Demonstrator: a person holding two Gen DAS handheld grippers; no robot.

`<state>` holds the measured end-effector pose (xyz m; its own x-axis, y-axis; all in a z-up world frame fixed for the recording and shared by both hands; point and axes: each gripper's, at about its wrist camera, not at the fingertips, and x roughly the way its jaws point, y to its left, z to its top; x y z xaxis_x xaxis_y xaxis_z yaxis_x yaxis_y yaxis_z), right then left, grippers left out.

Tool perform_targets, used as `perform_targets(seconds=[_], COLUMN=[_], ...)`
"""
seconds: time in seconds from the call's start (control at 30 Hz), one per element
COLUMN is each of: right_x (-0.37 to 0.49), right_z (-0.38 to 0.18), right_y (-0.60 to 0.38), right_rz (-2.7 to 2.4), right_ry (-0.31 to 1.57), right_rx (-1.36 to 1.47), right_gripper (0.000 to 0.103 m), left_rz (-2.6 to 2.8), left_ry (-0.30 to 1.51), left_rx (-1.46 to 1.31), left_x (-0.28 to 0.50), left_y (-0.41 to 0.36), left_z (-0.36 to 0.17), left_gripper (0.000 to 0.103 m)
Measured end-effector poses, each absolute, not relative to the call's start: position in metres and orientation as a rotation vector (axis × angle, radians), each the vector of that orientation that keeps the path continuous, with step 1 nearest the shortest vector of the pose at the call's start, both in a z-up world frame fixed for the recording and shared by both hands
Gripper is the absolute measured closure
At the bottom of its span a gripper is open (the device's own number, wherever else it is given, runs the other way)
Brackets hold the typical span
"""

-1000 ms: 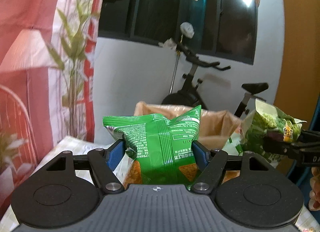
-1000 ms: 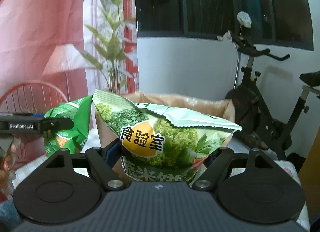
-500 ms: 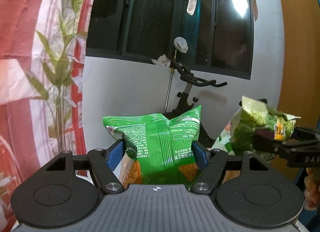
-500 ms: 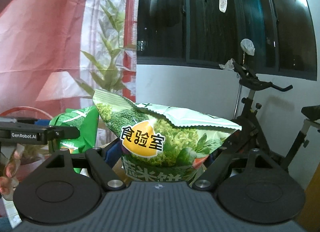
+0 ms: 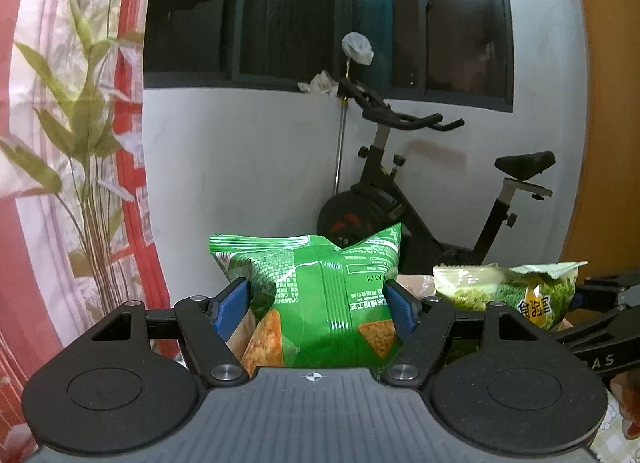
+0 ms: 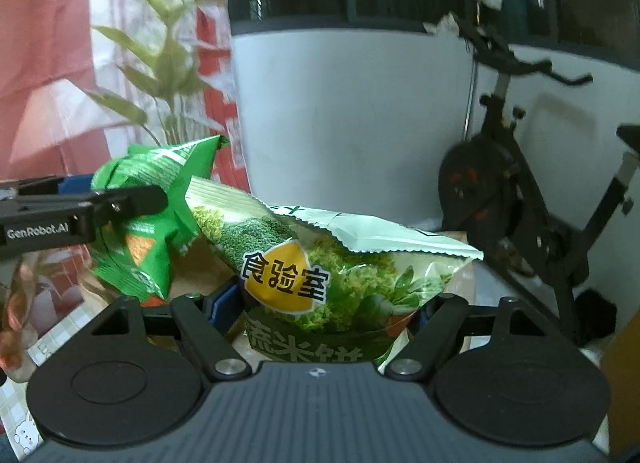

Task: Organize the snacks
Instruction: 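Lift both green bags and carry them over the box opening, then open both tools to drop the green bags into the box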

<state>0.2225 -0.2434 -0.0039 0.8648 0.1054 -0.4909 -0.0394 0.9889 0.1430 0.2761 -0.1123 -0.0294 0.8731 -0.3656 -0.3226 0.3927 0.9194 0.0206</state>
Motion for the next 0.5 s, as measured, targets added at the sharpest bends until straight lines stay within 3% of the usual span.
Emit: perform_targets(seconds=[0.37, 0.5], right_x=[0.225, 0.225], right_z=[-0.02, -0.019], right_y=[-0.248, -0.246], right_rz=[0.085, 0.089], right_ry=[0.557, 0.569], right_rx=[0.128, 0.12], right_gripper=[0.021, 0.019], left_rz=[-0.493, -0.5], left_ry=[0.379, 0.413], left_rx=[0.094, 0.063], left_x=[0.285, 0.287], left_y=[-0.122, -0.119], left_z=[-0.037, -0.04], left_gripper=[0.027, 0.02])
